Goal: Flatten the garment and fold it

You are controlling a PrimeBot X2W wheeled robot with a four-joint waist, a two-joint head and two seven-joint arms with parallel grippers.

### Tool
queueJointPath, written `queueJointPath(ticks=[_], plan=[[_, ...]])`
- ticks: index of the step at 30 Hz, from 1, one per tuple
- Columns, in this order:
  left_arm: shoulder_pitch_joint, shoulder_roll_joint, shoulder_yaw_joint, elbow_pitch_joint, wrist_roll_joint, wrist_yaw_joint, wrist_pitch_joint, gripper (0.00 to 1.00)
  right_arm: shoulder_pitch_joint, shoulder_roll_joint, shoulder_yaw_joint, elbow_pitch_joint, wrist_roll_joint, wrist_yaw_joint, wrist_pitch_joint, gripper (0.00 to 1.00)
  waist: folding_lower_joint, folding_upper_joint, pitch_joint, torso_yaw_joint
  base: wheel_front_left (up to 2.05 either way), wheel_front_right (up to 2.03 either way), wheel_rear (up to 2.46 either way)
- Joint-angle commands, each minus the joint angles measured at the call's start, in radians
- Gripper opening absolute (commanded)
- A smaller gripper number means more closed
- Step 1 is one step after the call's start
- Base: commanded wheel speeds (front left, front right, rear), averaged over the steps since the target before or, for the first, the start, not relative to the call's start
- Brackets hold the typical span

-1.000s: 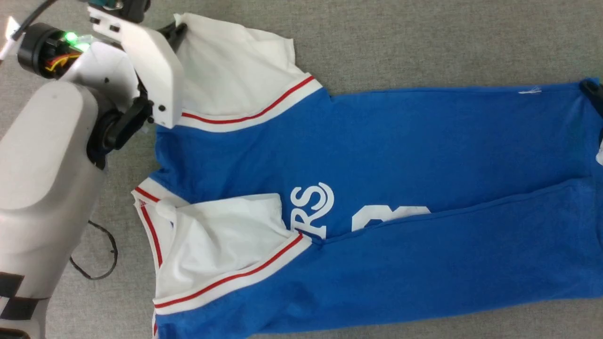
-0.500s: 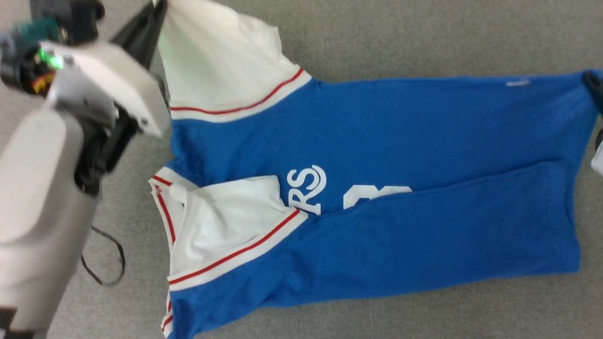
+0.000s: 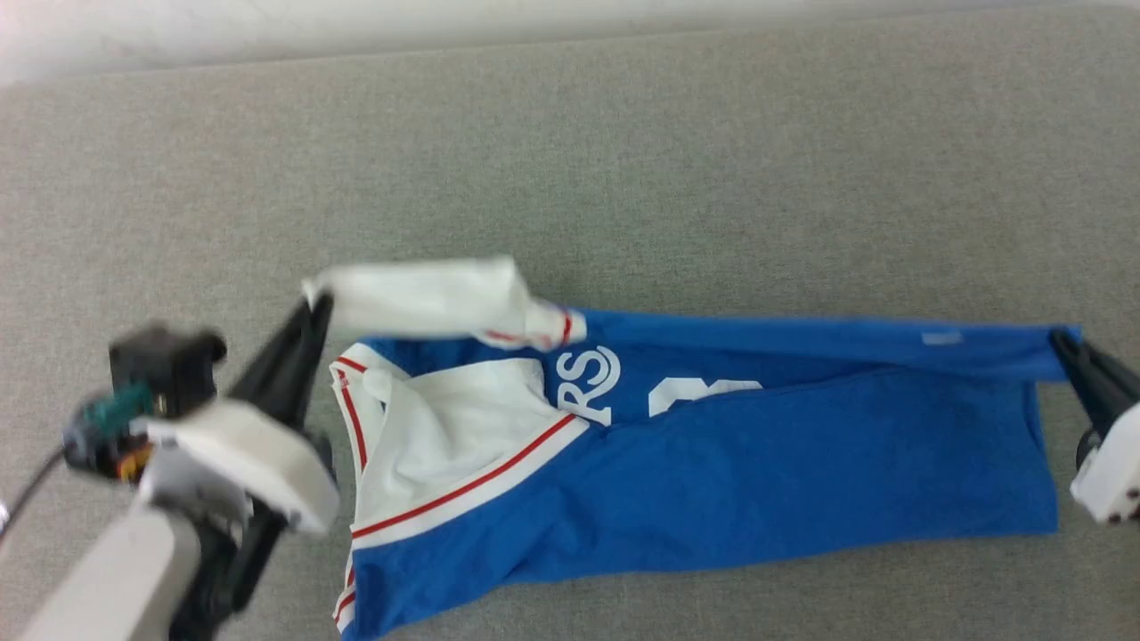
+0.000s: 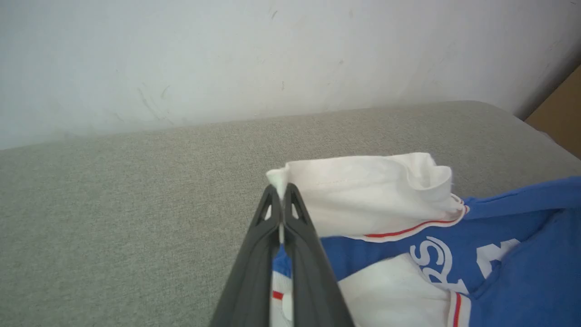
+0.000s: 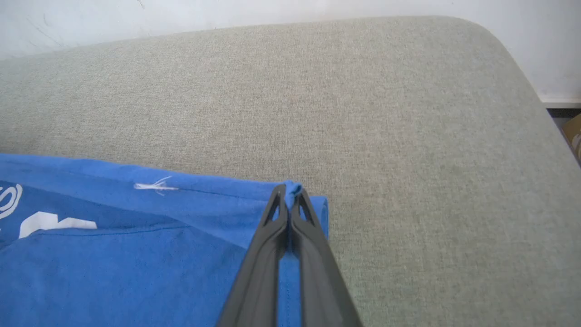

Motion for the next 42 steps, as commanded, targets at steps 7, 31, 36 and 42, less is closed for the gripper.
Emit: queueJointPath(ticks=[7, 31, 36, 42], plan=[[0.216, 0.001, -0.016, 0.015, -0.040, 0.038, -0.025, 0.00, 0.128, 0.040, -0.019, 0.020, 0.002, -0.002, -0.037, 0.00, 0.0003, -0.0001, -0.020, -0.015, 0.00, 0.00, 0.00], [0.276, -0.091, 0.140, -0.076, 0.086, 0.203, -0.312, 1.00, 0.159, 0.108, -0.119, 0.028, -0.022, -0.002, -0.023, 1.00, 0.0003, -0.0001, -0.072, 0.001, 0.00, 0.00, 0.00], [0.325, -0.141, 0.170, -0.135, 0.241, 0.250, -0.323, 1.00, 0.176, 0.142, -0.113, 0.062, -0.042, -0.002, -0.012, 1.00, 0.0003, -0.0001, -0.059, 0.020, 0.00, 0.00, 0.00], [0.361, -0.226, 0.177, -0.121, 0.292, 0.205, -0.323, 1.00, 0.163, 0.150, -0.113, 0.125, -0.056, -0.002, -0.020, 1.00, 0.0003, -0.0001, -0.045, 0.047, 0.00, 0.00, 0.00]])
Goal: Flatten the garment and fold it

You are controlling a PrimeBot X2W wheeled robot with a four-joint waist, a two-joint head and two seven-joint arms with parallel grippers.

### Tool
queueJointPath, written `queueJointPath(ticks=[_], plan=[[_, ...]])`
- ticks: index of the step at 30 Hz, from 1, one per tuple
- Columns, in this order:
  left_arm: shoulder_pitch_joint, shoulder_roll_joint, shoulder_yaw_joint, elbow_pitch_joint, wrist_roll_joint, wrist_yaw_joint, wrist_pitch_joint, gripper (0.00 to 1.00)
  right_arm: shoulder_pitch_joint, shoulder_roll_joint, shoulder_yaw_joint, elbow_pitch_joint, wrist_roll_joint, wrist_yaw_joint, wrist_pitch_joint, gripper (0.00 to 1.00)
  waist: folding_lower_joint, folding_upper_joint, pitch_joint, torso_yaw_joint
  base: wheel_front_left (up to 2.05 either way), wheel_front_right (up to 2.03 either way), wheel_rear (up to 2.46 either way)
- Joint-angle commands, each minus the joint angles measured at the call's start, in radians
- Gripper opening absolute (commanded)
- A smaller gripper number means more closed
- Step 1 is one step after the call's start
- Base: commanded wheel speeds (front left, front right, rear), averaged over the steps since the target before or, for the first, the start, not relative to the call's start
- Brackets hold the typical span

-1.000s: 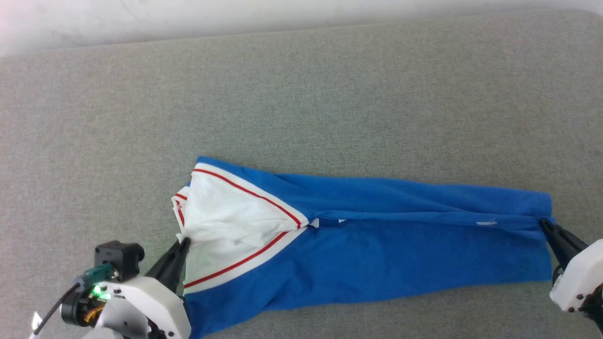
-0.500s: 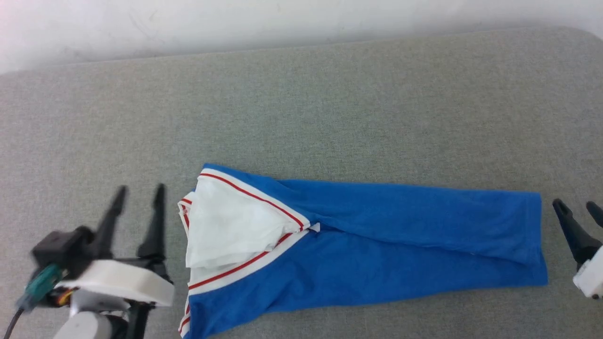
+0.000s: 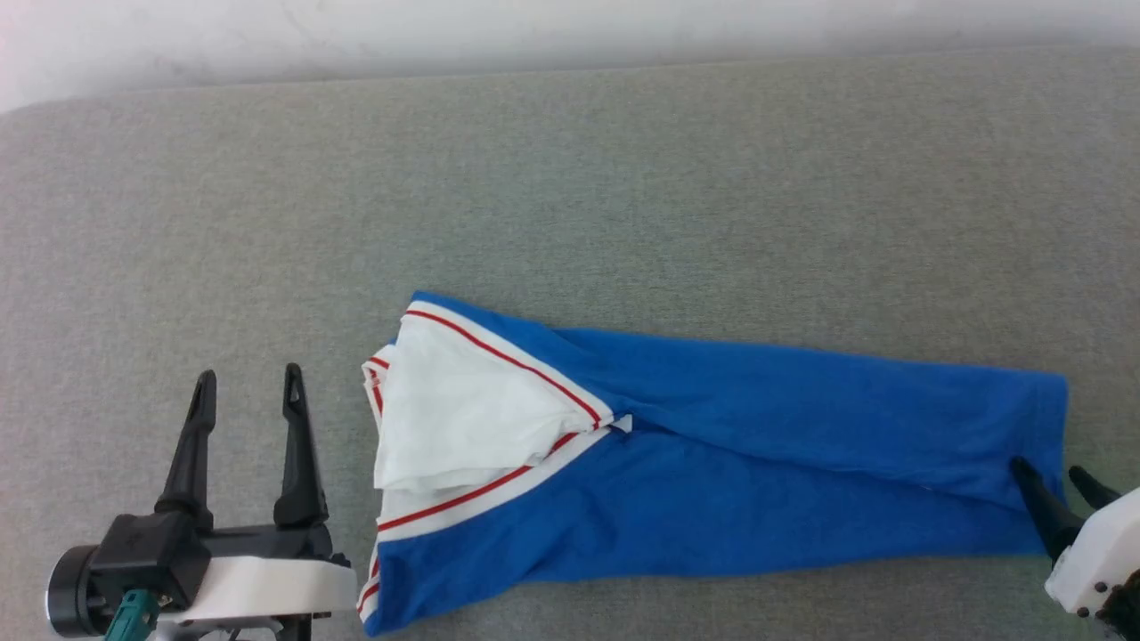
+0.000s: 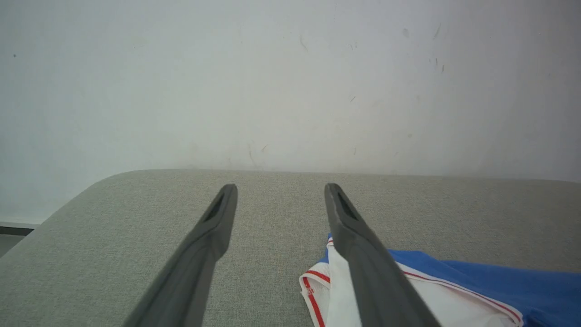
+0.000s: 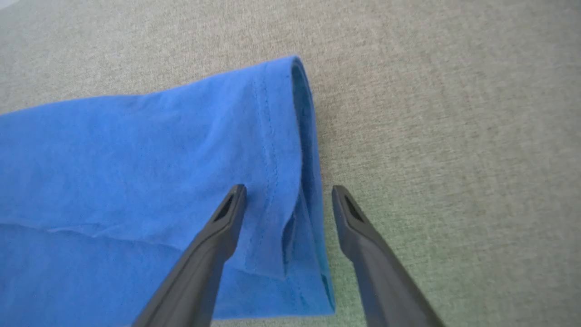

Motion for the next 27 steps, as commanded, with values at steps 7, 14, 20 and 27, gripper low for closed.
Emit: queueJointPath(ticks=[7, 14, 20, 27], plan=[[0.003, -0.058, 0.037, 0.030, 0.042, -0.066, -0.005, 1.00, -0.024, 0.001, 0.010, 0.090, 0.013, -0.002, 0.031, 0.09, 0.0000, 0.0001, 0.019, 0.029, 0.00, 0.00, 0.00], [0.004, -0.085, 0.063, 0.056, 0.063, -0.107, -0.005, 1.00, -0.060, -0.015, 0.031, 0.118, 0.029, -0.002, 0.042, 0.00, 0.0000, 0.0001, 0.017, 0.023, 0.00, 0.00, 0.00], [0.020, -0.100, 0.070, 0.079, 0.074, -0.136, -0.005, 1.00, -0.109, -0.070, -0.045, 0.125, 0.029, -0.002, 0.025, 0.00, 0.0000, 0.0001, -0.013, 0.002, 0.00, 0.00, 0.00], [0.027, -0.114, 0.063, 0.111, 0.084, -0.166, -0.005, 1.00, -0.138, -0.172, -0.181, 0.203, -0.051, -0.002, 0.008, 0.00, 0.0000, 0.0001, -0.048, -0.001, 0.00, 0.00, 0.00]])
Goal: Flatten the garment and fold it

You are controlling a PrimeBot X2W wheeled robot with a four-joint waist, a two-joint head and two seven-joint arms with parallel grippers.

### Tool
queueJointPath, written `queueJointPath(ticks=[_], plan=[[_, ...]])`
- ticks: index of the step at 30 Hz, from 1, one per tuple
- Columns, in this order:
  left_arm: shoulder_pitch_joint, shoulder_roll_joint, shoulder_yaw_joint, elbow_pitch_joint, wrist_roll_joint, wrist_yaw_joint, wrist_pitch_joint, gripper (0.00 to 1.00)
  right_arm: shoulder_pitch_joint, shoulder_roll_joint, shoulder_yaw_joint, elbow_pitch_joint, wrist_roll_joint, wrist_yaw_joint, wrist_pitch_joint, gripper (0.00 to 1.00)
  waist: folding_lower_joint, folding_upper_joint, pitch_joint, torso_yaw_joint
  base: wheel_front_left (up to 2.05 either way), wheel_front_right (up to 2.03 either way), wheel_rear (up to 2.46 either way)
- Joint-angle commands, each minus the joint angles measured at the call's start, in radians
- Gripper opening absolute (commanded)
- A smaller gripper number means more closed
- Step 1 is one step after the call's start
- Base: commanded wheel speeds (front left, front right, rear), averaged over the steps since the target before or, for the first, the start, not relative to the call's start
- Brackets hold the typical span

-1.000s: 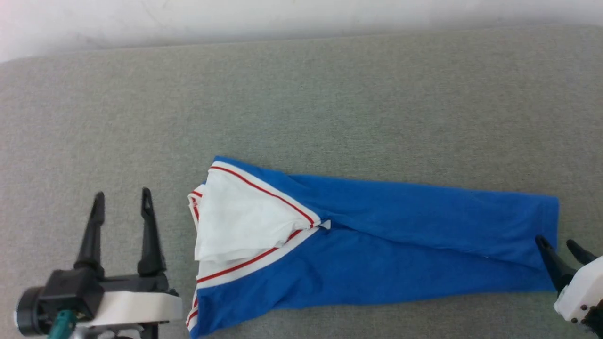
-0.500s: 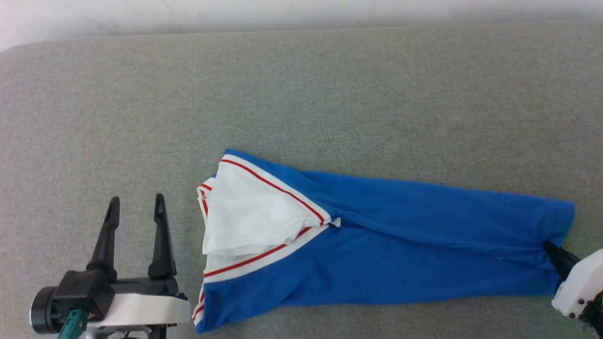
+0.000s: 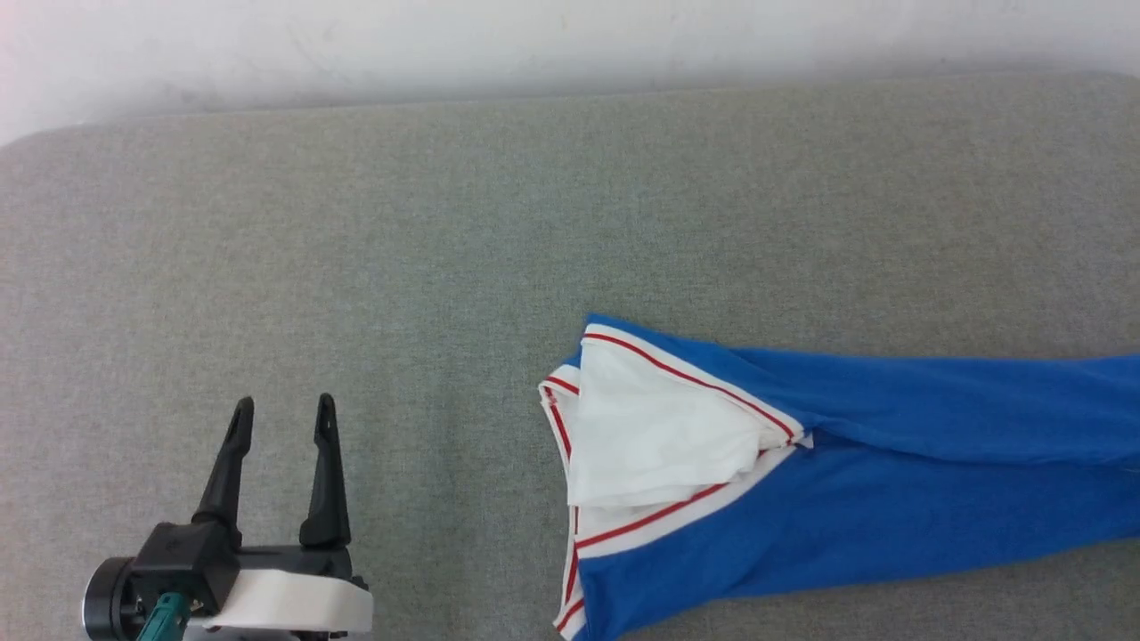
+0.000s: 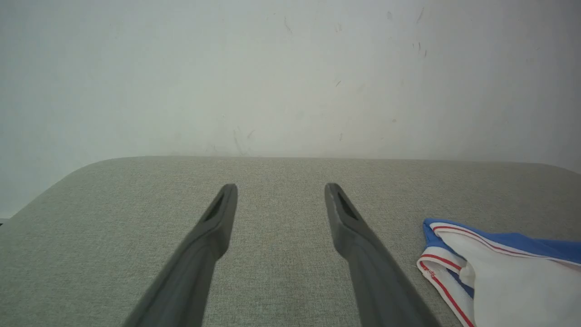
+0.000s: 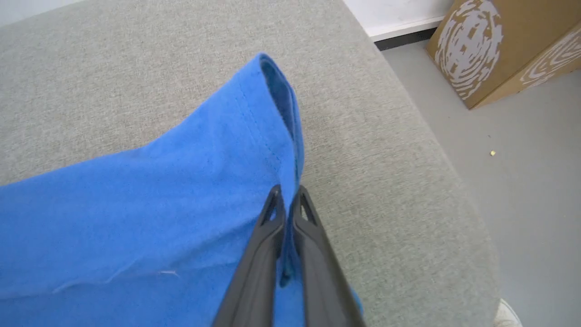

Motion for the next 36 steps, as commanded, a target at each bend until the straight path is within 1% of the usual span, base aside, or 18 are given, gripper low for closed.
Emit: queueJointPath(ticks=[1, 3, 6, 9, 13, 17, 20, 23, 26, 29, 32, 36], plan=[[0.010, -0.007, 0.001, 0.009, 0.007, -0.007, -0.005, 1.00, -0.012, -0.001, -0.002, 0.003, -0.009, -0.002, -0.006, 0.00, 0.0000, 0.0001, -0.017, 0.000, 0.00, 0.00, 0.00], [0.016, -0.011, 0.003, 0.016, 0.008, -0.011, -0.005, 1.00, -0.007, 0.001, 0.019, -0.010, -0.004, -0.002, 0.001, 0.00, 0.0000, 0.0001, -0.029, 0.000, 0.00, 0.00, 0.00], [0.028, -0.019, 0.006, 0.025, 0.006, -0.018, -0.005, 1.00, 0.015, 0.018, 0.092, -0.065, 0.015, -0.002, 0.024, 0.00, 0.0000, 0.0001, -0.048, -0.002, 0.00, 0.00, 0.00], [0.039, -0.029, 0.009, 0.032, 0.002, -0.027, -0.005, 1.00, 0.039, 0.059, 0.175, -0.147, 0.054, -0.002, 0.062, 0.00, 0.0000, 0.0001, -0.067, -0.006, 0.00, 0.00, 0.00], [0.047, -0.042, 0.012, 0.040, 0.001, -0.037, -0.005, 1.00, 0.067, 0.130, 0.280, -0.273, 0.108, -0.002, 0.133, 0.00, 0.0000, 0.0001, -0.085, -0.010, 0.00, 0.00, 0.00], [0.046, -0.053, 0.015, 0.045, 0.002, -0.046, -0.005, 1.00, 0.067, 0.187, 0.386, -0.396, 0.130, -0.002, 0.194, 0.00, 0.0000, 0.0001, -0.090, -0.010, 0.00, 0.00, 0.00], [0.042, -0.061, 0.018, 0.048, 0.004, -0.052, -0.005, 1.00, 0.046, 0.221, 0.462, -0.462, 0.129, -0.002, 0.223, 0.00, 0.0000, 0.0001, -0.084, -0.006, 0.00, 0.00, 0.00], [0.033, -0.072, 0.022, 0.050, 0.006, -0.058, -0.005, 1.00, 0.010, 0.252, 0.541, -0.493, 0.126, -0.002, 0.240, 0.00, 0.0000, 0.0001, -0.071, 0.000, 0.00, 0.00, 0.00], [0.025, -0.083, 0.026, 0.056, 0.009, -0.065, -0.005, 1.00, -0.038, 0.286, 0.620, -0.482, 0.114, -0.002, 0.247, 0.00, 0.0000, 0.0001, -0.058, 0.008, 0.00, 0.00, 0.00], [0.013, -0.096, 0.026, 0.065, 0.013, -0.074, -0.005, 1.00, -0.094, 0.317, 0.687, -0.436, 0.090, -0.002, 0.234, 0.00, 0.0000, 0.0001, -0.049, 0.022, 0.00, 0.00, 0.00], [0.004, -0.107, 0.030, 0.073, 0.018, -0.083, -0.005, 1.00, -0.145, 0.347, 0.738, -0.356, 0.059, -0.002, 0.218, 0.00, 0.0000, 0.0001, -0.040, 0.034, 0.00, 0.00, 0.00], [-0.010, -0.124, 0.029, 0.088, 0.024, -0.096, -0.005, 1.00, -0.200, 0.373, 0.790, -0.215, 0.004, -0.002, 0.192, 0.00, 0.0000, 0.0001, -0.031, 0.057, 0.00, 0.00, 0.00]])
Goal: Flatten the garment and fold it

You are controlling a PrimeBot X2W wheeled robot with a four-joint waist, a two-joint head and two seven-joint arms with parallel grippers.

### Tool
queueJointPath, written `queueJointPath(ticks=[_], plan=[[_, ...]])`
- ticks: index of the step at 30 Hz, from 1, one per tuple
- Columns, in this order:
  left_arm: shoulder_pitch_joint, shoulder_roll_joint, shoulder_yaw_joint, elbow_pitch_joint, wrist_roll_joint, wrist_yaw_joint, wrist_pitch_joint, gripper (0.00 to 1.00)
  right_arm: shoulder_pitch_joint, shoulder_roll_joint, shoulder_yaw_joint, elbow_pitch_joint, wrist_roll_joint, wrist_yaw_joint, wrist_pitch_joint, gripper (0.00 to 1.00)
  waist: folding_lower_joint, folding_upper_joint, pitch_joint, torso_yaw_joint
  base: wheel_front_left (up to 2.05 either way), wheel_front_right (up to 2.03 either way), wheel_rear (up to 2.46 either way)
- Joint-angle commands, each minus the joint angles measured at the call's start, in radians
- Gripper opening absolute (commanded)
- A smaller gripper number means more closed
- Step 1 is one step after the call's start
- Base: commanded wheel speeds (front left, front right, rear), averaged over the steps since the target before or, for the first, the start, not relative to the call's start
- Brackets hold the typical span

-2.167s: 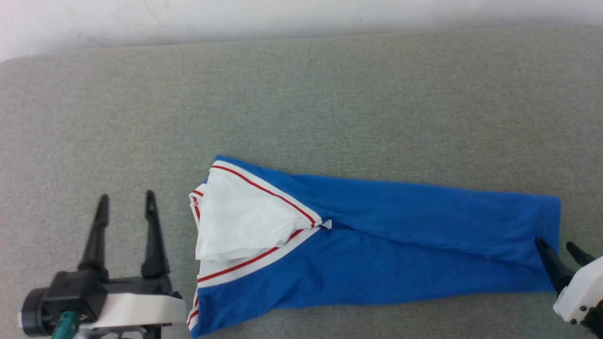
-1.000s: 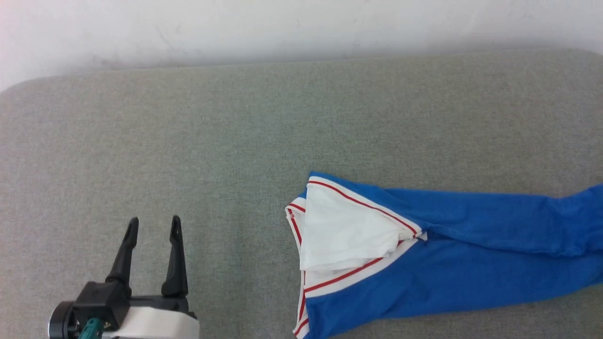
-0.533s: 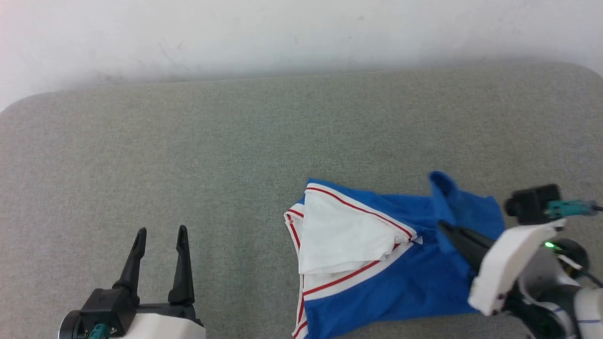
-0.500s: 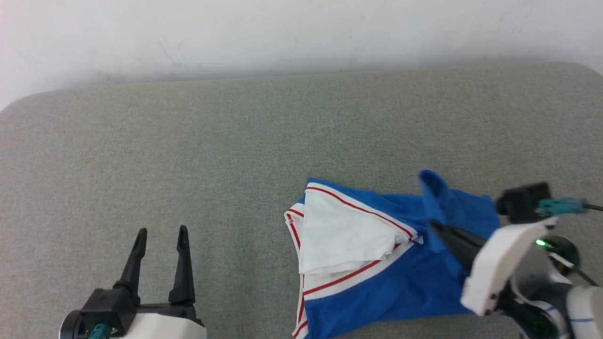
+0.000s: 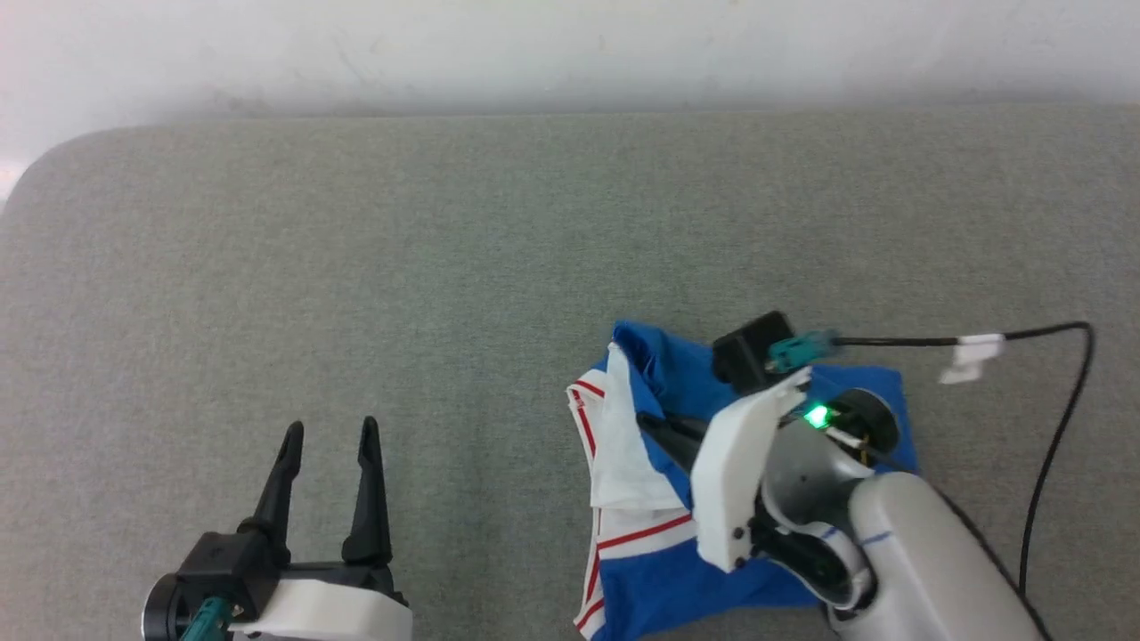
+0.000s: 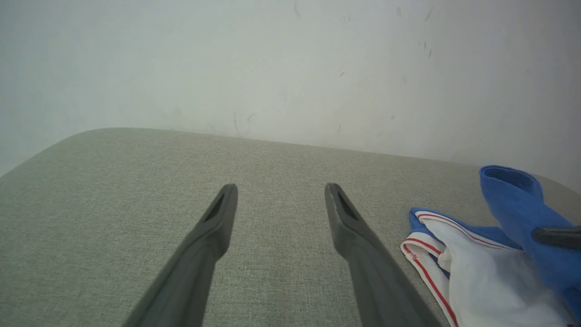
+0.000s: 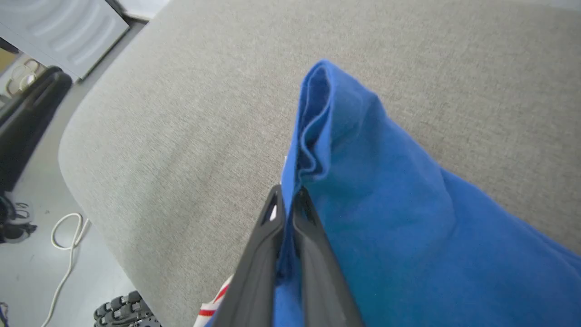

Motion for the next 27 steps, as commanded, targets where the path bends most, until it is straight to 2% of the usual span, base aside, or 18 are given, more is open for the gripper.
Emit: queueJointPath(ticks=[1, 7, 8, 11, 12, 16, 22, 24, 27], plan=[[-0.021, -0.009, 0.003, 0.006, 0.009, -0.010, -0.005, 1.00, -0.019, 0.007, 0.012, 0.029, -0.016, -0.001, -0.010, 0.00, -0.0001, 0.0000, 0.007, 0.015, 0.00, 0.00, 0.00], [-0.033, -0.035, 0.006, 0.031, 0.019, -0.032, -0.005, 1.00, -0.067, 0.017, 0.055, 0.234, -0.076, -0.001, -0.041, 0.00, -0.0001, 0.0000, 0.007, 0.042, 0.00, 0.00, 0.00], [-0.035, -0.039, 0.006, 0.036, 0.021, -0.036, -0.005, 1.00, -0.073, 0.018, 0.060, 0.265, -0.079, -0.001, -0.038, 0.11, -0.0001, 0.0000, 0.006, 0.046, 0.00, 0.00, 0.00], [-0.041, -0.050, 0.009, 0.051, 0.026, -0.046, -0.005, 1.00, -0.096, 0.018, 0.076, 0.345, -0.101, -0.001, -0.022, 0.64, -0.0001, 0.0000, 0.000, 0.052, 0.00, 0.00, 0.00], [-0.042, -0.053, 0.010, 0.055, 0.027, -0.050, -0.005, 1.00, -0.104, 0.018, 0.080, 0.367, -0.107, -0.001, -0.015, 1.00, -0.0001, 0.0000, -0.002, 0.053, 0.00, 0.00, 0.00], [-0.041, -0.064, 0.018, 0.070, 0.030, -0.063, -0.005, 1.00, -0.144, 0.018, 0.123, 0.391, -0.100, -0.001, 0.004, 1.00, -0.0001, 0.0000, -0.010, 0.042, 0.00, 0.00, 0.00], [-0.030, -0.069, 0.038, 0.076, 0.040, -0.076, -0.005, 1.00, -0.193, 0.018, 0.178, 0.308, -0.019, -0.001, 0.067, 1.00, -0.0001, 0.0000, -0.017, 0.002, 0.00, 0.00, 0.00], [-0.026, -0.071, 0.042, 0.075, 0.043, -0.079, -0.005, 1.00, -0.198, 0.018, 0.149, 0.264, -0.010, -0.001, 0.068, 1.00, -0.0001, 0.0000, -0.018, -0.011, 0.00, 0.00, 0.00], [-0.022, -0.074, 0.046, 0.071, 0.049, -0.081, -0.005, 1.00, -0.163, 0.010, 0.031, 0.180, -0.009, -0.001, 0.041, 1.00, -0.0001, 0.0000, -0.019, -0.022, 0.00, 0.00, 0.00]])
